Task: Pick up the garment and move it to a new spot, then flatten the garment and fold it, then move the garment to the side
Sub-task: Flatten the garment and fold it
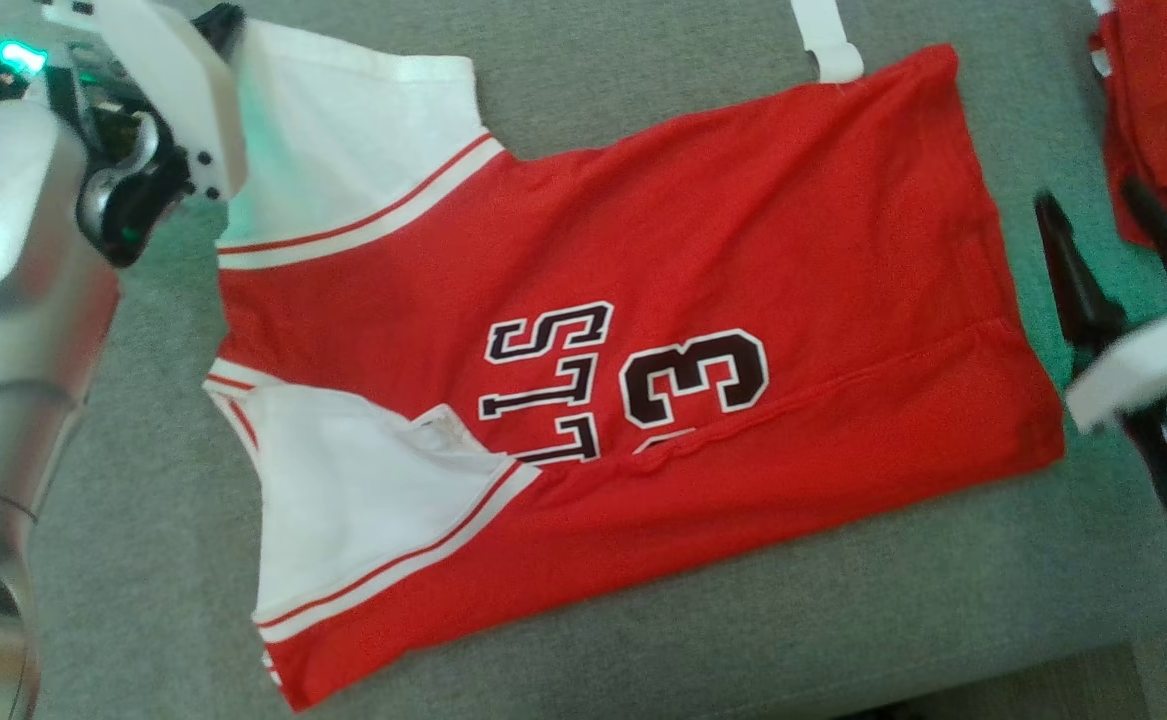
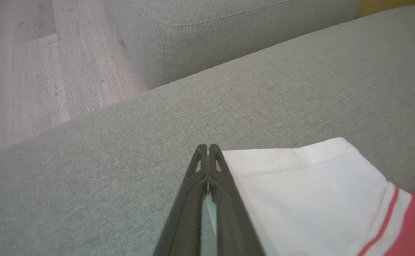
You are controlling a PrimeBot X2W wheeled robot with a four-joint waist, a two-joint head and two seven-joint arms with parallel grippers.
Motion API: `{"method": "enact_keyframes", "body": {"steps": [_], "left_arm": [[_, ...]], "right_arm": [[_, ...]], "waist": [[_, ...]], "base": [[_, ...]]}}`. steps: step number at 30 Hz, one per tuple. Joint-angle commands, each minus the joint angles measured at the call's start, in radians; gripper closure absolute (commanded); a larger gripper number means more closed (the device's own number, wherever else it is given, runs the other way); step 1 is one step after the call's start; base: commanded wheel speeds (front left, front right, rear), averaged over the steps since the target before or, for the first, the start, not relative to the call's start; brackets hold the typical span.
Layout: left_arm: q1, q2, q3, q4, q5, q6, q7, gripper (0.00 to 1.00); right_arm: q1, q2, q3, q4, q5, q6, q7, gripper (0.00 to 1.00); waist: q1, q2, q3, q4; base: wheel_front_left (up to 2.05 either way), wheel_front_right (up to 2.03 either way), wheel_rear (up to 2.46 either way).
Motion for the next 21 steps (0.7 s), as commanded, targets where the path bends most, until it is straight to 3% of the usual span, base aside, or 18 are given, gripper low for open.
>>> {"method": "enact_keyframes", "body": {"steps": [1,11,21], "left_arm": [[-0.037,0.036,0.015,-0.043,-0.01,0.002,-0.013,1.0],[-0.042,0.044,-0.058,-0.113,-0.054,0.002,-0.027,1.0],[-0.062,0.05,-0.116,-0.13,-0.081,0.002,-0.038,1.0]], "right_arm": [[-0.045,-0.029,0.036,-0.011,0.035,-0.001,0.029,0.0],[-0.291,-0.035,0.197,0.195,0.2,-0.001,0.161,0.0],[-0.438,-0.022,0.302,0.41,0.265,-0.001,0.126,0.0]], "waist": [[0.0001,0.0,-0.01,0.016],[0.0001,0.0,-0.01,0.064],[0.0001,0.0,0.0,0.09]], "base": [[0.0,0.0,0.0],[0.0,0.0,0.0],[0.0,0.0,0.0]]}}
